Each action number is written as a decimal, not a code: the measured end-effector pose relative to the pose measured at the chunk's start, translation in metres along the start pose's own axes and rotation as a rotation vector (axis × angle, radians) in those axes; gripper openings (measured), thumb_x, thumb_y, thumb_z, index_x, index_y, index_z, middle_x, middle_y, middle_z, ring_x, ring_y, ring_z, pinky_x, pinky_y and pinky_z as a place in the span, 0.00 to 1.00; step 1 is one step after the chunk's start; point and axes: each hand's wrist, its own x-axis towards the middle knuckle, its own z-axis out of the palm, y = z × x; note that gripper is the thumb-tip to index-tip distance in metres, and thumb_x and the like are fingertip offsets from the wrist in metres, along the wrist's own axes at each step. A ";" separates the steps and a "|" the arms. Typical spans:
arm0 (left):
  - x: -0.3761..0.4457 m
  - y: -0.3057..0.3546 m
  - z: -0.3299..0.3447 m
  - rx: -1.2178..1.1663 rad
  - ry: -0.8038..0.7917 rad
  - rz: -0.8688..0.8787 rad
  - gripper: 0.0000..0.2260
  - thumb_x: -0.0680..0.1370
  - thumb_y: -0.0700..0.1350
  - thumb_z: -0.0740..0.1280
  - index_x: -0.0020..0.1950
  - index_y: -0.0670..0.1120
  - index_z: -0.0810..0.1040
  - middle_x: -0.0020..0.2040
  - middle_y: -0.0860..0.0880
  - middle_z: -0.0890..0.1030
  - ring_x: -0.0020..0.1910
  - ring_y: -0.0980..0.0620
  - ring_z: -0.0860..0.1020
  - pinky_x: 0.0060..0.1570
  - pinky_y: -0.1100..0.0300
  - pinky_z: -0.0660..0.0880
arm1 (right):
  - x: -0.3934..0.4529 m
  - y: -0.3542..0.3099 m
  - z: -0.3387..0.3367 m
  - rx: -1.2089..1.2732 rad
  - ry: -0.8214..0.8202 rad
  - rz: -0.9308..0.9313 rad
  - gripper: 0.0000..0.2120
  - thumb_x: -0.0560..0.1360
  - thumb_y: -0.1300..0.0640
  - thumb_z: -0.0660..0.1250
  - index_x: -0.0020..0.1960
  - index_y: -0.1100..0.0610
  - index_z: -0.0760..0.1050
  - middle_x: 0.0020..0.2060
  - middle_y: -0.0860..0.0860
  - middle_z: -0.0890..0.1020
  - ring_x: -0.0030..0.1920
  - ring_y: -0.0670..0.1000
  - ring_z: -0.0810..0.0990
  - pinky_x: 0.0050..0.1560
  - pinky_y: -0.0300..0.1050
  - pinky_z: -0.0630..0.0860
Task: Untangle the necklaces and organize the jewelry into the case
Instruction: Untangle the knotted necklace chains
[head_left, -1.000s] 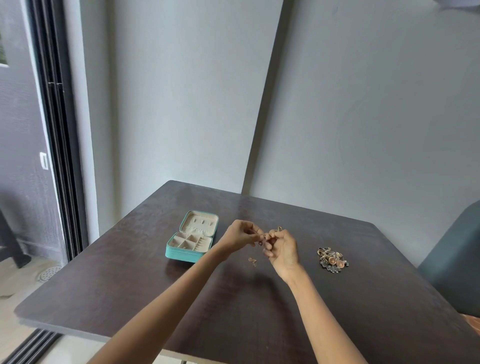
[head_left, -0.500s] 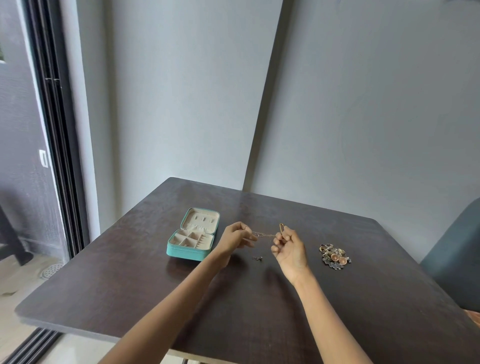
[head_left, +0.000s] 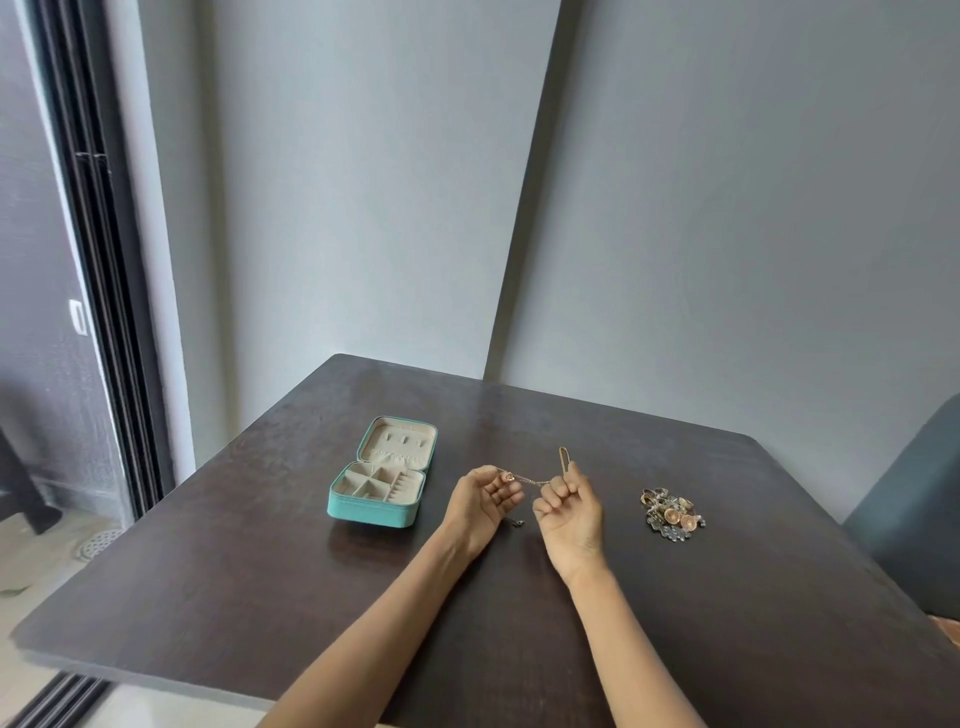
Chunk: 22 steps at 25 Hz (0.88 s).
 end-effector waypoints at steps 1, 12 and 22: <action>0.002 -0.001 0.000 0.029 0.017 0.004 0.12 0.78 0.34 0.53 0.37 0.43 0.69 0.29 0.47 0.74 0.27 0.51 0.76 0.34 0.59 0.78 | -0.001 0.001 0.000 -0.027 -0.020 0.018 0.14 0.70 0.53 0.65 0.32 0.53 0.62 0.22 0.46 0.62 0.22 0.44 0.60 0.24 0.36 0.58; 0.019 0.012 -0.003 0.157 0.122 0.106 0.15 0.75 0.30 0.47 0.34 0.44 0.64 0.29 0.45 0.70 0.28 0.48 0.71 0.30 0.58 0.73 | 0.008 -0.003 -0.003 -0.148 -0.069 0.110 0.22 0.71 0.49 0.65 0.23 0.53 0.61 0.22 0.48 0.65 0.22 0.45 0.61 0.24 0.37 0.59; 0.017 0.013 -0.011 -0.112 -0.017 0.091 0.15 0.74 0.31 0.50 0.32 0.48 0.59 0.20 0.52 0.58 0.19 0.54 0.59 0.24 0.61 0.62 | 0.012 -0.001 -0.004 -0.137 -0.029 0.049 0.07 0.70 0.52 0.65 0.38 0.55 0.71 0.23 0.46 0.65 0.22 0.43 0.63 0.22 0.35 0.58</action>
